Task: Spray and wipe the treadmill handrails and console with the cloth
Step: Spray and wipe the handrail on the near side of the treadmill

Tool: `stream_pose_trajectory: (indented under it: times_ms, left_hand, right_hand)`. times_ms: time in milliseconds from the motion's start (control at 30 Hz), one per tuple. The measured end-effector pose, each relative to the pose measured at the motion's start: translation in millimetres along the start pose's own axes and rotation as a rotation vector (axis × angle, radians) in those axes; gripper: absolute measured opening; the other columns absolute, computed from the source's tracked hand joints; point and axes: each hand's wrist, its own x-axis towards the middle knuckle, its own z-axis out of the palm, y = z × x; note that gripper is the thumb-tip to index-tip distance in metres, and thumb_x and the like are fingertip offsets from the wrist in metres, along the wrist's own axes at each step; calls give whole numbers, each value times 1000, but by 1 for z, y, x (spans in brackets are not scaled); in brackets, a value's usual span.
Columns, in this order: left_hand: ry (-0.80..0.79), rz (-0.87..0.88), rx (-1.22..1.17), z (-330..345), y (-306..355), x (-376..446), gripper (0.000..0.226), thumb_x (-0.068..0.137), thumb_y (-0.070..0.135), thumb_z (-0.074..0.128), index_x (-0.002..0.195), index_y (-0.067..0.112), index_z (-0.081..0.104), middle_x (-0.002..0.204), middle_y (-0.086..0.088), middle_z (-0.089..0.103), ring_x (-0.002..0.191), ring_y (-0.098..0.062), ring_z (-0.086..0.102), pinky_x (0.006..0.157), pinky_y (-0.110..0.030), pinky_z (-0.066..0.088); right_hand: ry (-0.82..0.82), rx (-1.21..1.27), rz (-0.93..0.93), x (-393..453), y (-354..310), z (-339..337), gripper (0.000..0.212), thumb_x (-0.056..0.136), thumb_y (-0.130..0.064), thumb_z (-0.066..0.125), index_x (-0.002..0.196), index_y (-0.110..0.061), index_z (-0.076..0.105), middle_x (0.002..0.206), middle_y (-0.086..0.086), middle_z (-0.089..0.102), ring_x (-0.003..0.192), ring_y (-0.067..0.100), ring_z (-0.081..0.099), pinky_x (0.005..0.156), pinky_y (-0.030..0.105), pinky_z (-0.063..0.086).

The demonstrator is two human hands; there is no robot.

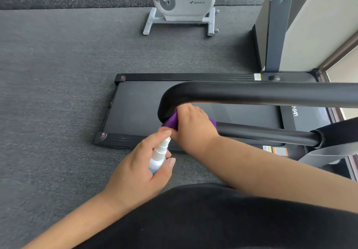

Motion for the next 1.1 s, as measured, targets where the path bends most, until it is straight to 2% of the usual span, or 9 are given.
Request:
stream_pose_trajectory:
  times_ms: [100, 233, 367, 500, 633, 700, 800, 967, 1100]
  left_hand:
    - [-43, 21, -2, 7, 6, 10, 54, 84, 39, 58, 132, 48, 34, 96, 25, 59, 89, 0, 62, 85, -13, 44]
    - [-96, 45, 2, 23, 19, 23, 53, 82, 42, 58, 128, 51, 34, 94, 21, 61, 87, -3, 63, 82, -16, 47]
    - [-140, 81, -14, 46, 35, 36, 48, 82, 42, 56, 126, 49, 37, 90, 19, 62, 88, -2, 62, 82, -9, 43]
    - [-202, 117, -2, 69, 51, 48, 47, 82, 43, 56, 125, 49, 37, 92, 20, 61, 92, 2, 60, 82, -2, 38]
    - [-244, 147, -18, 88, 65, 57, 49, 83, 42, 55, 129, 46, 40, 93, 18, 62, 90, 2, 60, 82, -2, 37]
    - [-253, 169, -26, 96, 72, 60, 50, 84, 43, 55, 129, 56, 37, 91, 18, 62, 83, 2, 61, 78, -4, 41]
    - [-255, 180, -41, 109, 82, 62, 56, 84, 45, 53, 130, 67, 29, 97, 19, 61, 80, -1, 62, 73, -6, 42]
    - [-259, 189, -27, 123, 95, 66, 57, 86, 44, 53, 132, 65, 28, 98, 21, 60, 87, -4, 60, 76, -5, 39]
    - [-231, 179, -13, 122, 102, 64, 56, 86, 45, 53, 131, 66, 28, 98, 23, 59, 87, -2, 60, 76, -4, 39]
  right_hand:
    - [-64, -72, -62, 2, 8, 0, 28, 80, -46, 46, 96, -25, 37, 101, 1, 51, 104, 30, 55, 84, 35, 34]
    - [-93, -258, -117, -1, 25, -1, 52, 83, -41, 64, 128, -24, 45, 125, 0, 54, 111, 27, 54, 90, 42, 46]
    - [-58, -266, -102, -18, 54, -12, 53, 82, -44, 63, 130, -26, 49, 121, -1, 55, 107, 27, 54, 87, 42, 47]
    - [-8, -282, -79, -37, 87, -23, 56, 85, -46, 65, 134, -29, 47, 127, -2, 53, 114, 27, 52, 96, 43, 45]
    - [14, -369, -6, -62, 123, -38, 60, 85, -51, 67, 137, -37, 42, 137, 3, 46, 124, 34, 44, 113, 57, 26]
    - [28, -396, 60, -78, 142, -50, 62, 83, -47, 71, 135, -40, 40, 136, 5, 45, 127, 37, 40, 113, 67, 12]
    - [25, -448, 163, -104, 174, -70, 73, 79, -42, 76, 137, -43, 33, 136, 6, 42, 130, 40, 36, 110, 72, 11]
    - [-33, -491, 198, -135, 218, -101, 89, 74, -40, 83, 146, -38, 30, 142, 11, 42, 130, 40, 39, 108, 62, 29]
    - [-77, -402, 114, -133, 217, -108, 79, 88, -35, 70, 152, -40, 24, 154, 7, 31, 135, 35, 34, 112, 51, 30]
